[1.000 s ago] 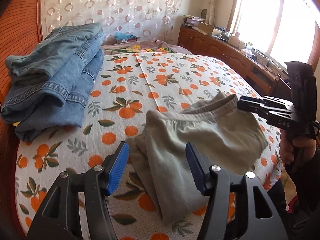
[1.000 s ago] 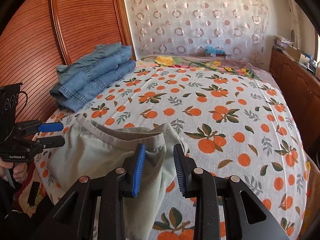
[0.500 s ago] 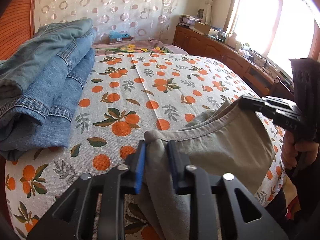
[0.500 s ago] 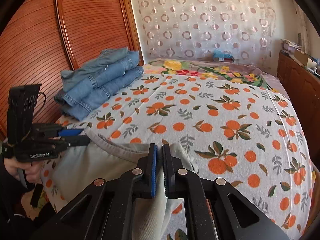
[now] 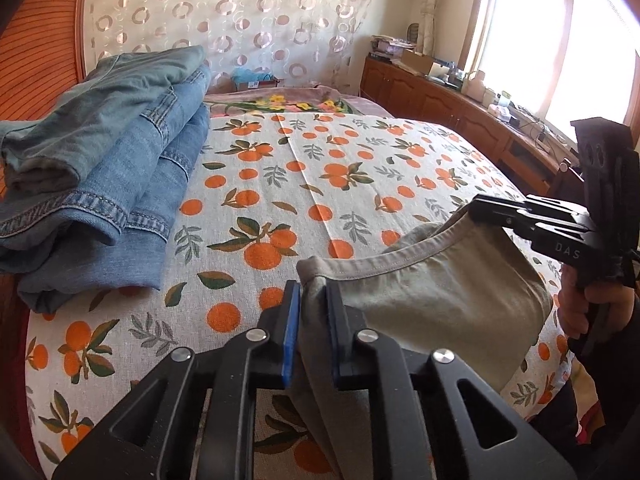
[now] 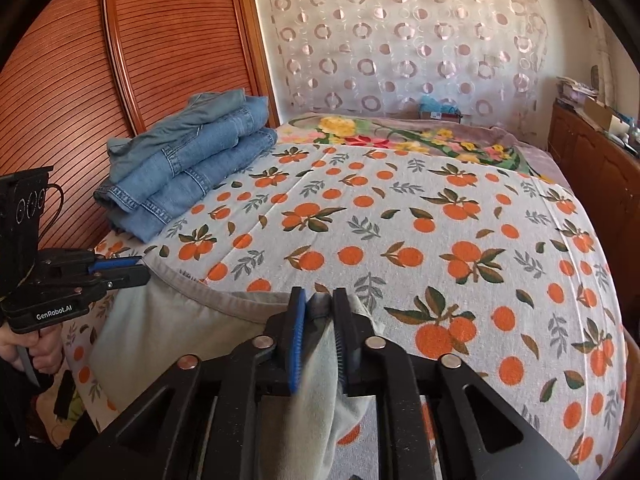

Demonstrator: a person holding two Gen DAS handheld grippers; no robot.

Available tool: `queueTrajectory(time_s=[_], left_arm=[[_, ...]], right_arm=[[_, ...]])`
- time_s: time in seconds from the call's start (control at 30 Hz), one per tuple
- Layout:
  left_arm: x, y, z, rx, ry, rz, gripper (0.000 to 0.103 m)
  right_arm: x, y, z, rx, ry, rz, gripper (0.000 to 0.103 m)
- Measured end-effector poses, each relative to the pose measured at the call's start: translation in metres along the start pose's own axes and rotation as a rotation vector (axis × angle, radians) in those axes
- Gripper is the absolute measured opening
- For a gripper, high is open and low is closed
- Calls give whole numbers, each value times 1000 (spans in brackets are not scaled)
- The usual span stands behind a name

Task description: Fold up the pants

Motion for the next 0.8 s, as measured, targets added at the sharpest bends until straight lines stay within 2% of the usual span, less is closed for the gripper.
queueTrajectory(time_s=[0.13,0.17,0.27,0.33,0.6,0.8], left_arm=[[5,-4,1,-7,-4,0,39],[7,-6,2,-3,-3,4,48],[13,-10,3,-9,3,9,56],[18,-9,3,-18,3,5,61],[27,5,-2,-20,-25,-48,61],[31,9,0,-31,-14,-58,61]], right_arm=[[8,-13,-2,18,-4,14,29],[11,-14,-2,17,-6,16,33],[20,-16,-1,28,-4,3,44],[25,-15,0,36,-3,-9,47],[28,-2,9,22,45,-69,50],[27,8,9,9,39,-106,50]])
Point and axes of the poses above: each gripper's, at about its wrist camera, not at the fingertips, and y roughly the way its jaws point, z to its right, x to its underside, the point moved 5 cm from there along y, roughly the way its jaws point, and after that the axes turned 10 degrees about -z, right-handed, at the moved point
